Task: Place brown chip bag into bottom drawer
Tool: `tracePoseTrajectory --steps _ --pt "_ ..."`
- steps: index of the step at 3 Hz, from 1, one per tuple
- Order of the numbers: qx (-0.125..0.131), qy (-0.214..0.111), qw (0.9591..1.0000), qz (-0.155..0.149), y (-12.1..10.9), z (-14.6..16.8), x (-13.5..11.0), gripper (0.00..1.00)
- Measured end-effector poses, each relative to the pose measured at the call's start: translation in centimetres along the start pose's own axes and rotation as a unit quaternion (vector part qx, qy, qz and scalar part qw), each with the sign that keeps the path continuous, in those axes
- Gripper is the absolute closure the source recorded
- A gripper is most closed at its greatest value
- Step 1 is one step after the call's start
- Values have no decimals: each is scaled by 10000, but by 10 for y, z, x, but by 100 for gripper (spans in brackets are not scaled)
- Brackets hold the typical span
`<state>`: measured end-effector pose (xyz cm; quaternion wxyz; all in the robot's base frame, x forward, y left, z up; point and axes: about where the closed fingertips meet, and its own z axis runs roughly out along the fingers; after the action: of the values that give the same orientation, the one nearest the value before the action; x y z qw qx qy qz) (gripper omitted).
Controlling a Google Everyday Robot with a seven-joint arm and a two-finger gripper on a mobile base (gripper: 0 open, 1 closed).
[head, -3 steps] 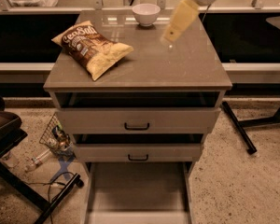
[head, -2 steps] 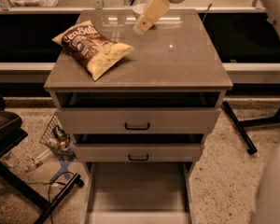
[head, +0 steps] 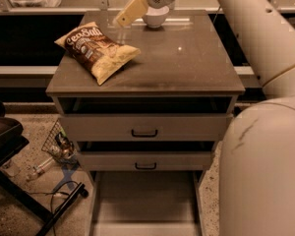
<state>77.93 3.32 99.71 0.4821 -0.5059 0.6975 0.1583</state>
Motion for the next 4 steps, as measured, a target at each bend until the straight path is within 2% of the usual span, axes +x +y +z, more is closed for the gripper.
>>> tracePoseTrajectory --steps 1,2,3,4 --pt "-205 193 9995 116 8 49 3 0" --pt "-538 941 9941 45 35 115 8 0" --pt "-705 1349 9884 0 53 140 12 0" --pt "-896 1680 9816 156 70 149 24 0"
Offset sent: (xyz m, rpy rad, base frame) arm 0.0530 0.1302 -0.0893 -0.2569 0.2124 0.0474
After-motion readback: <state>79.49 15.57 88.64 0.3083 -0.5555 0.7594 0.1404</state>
